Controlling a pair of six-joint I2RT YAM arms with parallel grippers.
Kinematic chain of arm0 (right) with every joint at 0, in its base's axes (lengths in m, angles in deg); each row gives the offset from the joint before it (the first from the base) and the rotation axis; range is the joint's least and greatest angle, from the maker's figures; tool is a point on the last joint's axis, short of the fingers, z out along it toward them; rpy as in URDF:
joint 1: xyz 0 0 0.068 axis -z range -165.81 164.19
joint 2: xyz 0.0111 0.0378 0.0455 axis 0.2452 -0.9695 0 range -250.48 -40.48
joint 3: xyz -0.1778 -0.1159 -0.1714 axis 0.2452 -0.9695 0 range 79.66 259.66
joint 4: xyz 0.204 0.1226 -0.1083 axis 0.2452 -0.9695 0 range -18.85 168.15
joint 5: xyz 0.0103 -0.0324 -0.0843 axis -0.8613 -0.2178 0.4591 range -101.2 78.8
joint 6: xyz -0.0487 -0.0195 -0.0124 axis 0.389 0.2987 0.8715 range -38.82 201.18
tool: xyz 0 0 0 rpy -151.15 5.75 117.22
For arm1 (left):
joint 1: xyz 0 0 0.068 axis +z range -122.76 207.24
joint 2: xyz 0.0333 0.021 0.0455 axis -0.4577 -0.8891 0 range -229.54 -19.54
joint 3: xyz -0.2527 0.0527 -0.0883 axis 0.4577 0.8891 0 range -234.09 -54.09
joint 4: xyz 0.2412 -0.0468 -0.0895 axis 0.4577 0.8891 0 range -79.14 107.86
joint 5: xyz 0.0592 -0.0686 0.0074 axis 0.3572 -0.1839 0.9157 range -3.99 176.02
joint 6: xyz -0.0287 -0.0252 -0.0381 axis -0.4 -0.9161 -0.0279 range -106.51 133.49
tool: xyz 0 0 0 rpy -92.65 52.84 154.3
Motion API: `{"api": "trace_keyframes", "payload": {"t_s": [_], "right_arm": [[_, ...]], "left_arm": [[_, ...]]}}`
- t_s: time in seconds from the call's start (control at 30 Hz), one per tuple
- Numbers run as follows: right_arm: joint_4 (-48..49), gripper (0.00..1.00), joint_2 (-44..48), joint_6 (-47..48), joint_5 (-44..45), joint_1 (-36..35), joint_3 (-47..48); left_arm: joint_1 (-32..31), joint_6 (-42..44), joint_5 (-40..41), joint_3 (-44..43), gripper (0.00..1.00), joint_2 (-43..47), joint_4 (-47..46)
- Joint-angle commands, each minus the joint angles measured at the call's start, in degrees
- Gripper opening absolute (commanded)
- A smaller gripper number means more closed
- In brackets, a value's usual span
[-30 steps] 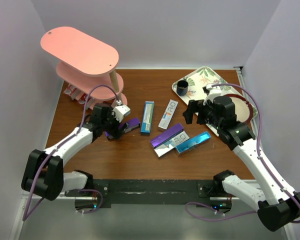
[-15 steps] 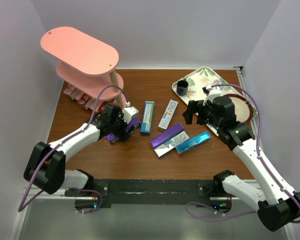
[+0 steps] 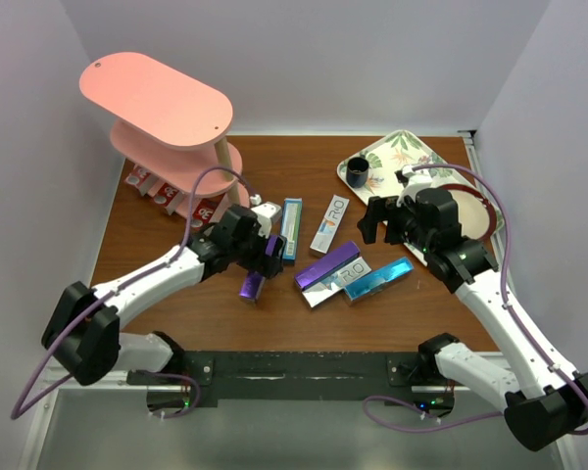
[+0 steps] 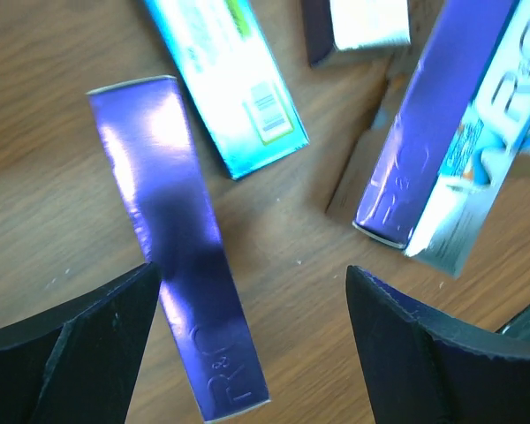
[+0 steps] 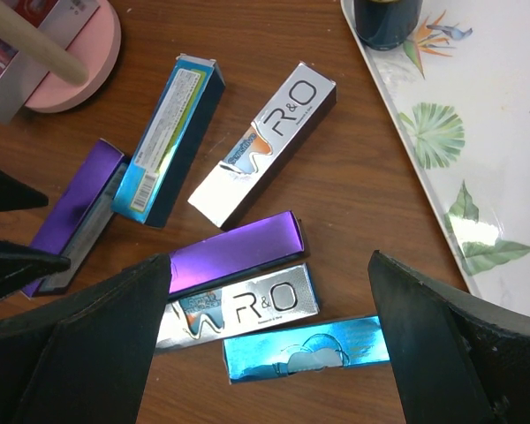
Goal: Place and organize the toothpastes onto the shelf
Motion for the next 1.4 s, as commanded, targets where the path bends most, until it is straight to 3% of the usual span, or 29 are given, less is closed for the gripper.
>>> {"api": "trace_keyframes", "payload": {"t_s": [0.0, 0.17, 0.33, 0.43, 0.73, 1.07, 1.37], "right_arm": [[1.56, 0.99, 0.43, 0.93, -0.03, 0.24, 0.12], [1.91, 0.99, 0.43, 0.84, -0.12, 0.24, -0.05], [1.82, 0.98, 0.08, 0.75, -0.38, 0.24, -0.05], [1.73, 0.98, 0.08, 0.84, -0.38, 0.24, 0.03], [1.56, 0.99, 0.16, 0.84, 0.06, 0.24, 0.03], [1.56, 0.98, -0.1, 0.84, -0.03, 0.24, -0.05], [1.64, 0.99, -0.19, 0.84, -0.12, 0.33, -0.23]], "left_arm": [[-0.03, -9.35, 9.24, 1.88, 0.91, 5.14, -0.68], [-1.78, -18.22, 17.87, 7.24, 0.88, 9.0, -0.67], [-11.26, -26.12, 28.84, 13.49, 0.9, 15.69, -1.3], [-13.73, -29.47, 32.46, 16.12, 0.9, 17.36, -0.15], [-15.93, -30.01, 32.21, 19.38, 0.88, 13.24, -2.52], [-19.19, -30.54, 37.13, 21.84, 0.65, 10.16, -8.22], [-20.07, -29.31, 39.59, 24.04, 0.62, 7.26, -15.44]]}}
